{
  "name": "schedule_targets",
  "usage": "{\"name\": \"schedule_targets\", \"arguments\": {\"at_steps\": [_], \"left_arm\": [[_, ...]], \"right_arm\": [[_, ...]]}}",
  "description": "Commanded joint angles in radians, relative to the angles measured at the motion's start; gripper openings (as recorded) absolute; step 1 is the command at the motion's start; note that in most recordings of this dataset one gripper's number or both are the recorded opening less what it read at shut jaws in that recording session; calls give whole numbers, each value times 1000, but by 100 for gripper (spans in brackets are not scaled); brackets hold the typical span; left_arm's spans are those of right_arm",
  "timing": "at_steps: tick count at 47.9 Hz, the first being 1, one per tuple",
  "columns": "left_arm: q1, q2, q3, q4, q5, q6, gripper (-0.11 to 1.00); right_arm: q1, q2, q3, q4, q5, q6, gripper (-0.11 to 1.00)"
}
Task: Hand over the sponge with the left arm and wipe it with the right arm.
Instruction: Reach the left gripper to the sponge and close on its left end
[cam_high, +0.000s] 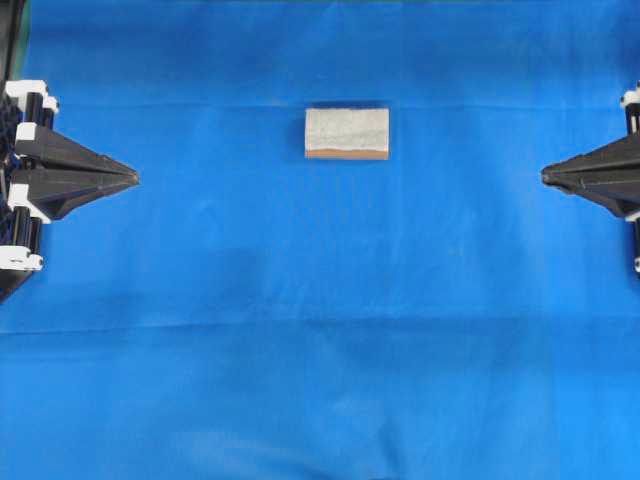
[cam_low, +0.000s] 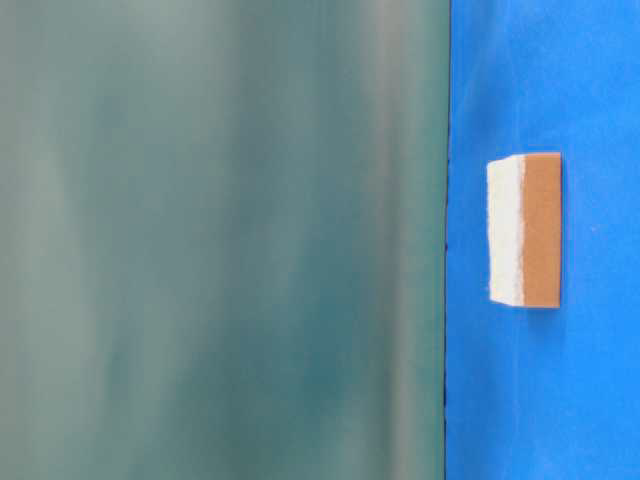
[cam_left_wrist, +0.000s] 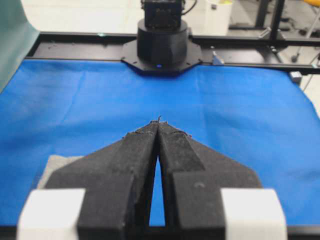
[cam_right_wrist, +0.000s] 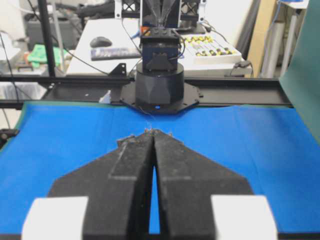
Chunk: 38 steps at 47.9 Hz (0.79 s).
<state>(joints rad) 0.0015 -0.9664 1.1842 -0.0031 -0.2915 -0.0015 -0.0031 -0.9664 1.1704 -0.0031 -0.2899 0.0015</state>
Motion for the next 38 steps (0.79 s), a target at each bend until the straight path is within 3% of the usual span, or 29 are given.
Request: {"name": "schedule_targets", "arguments": {"at_steps": [1,10,18,31,34,38], "left_arm": [[2,12,-18,-29,17,-2,0],[18,38,-20,-28,5,12,0],[89,89,-17,-28,-21,15,0],[160,275,-43,-28,-89,18,1],[164,328,-57,-26,-104,18,5],[184,414,-91,-25,-109,28,26]], "right_arm": [[0,9,-18,-2,-5,-6,0],[0,23,-29,-2,46,-5,0],[0,25,-31,-2,48,-2,0],[0,26,-31,-2,52,3,0],[0,28,-31,-2,52,3,0],[0,28,-31,-2,52,3,0]]}}
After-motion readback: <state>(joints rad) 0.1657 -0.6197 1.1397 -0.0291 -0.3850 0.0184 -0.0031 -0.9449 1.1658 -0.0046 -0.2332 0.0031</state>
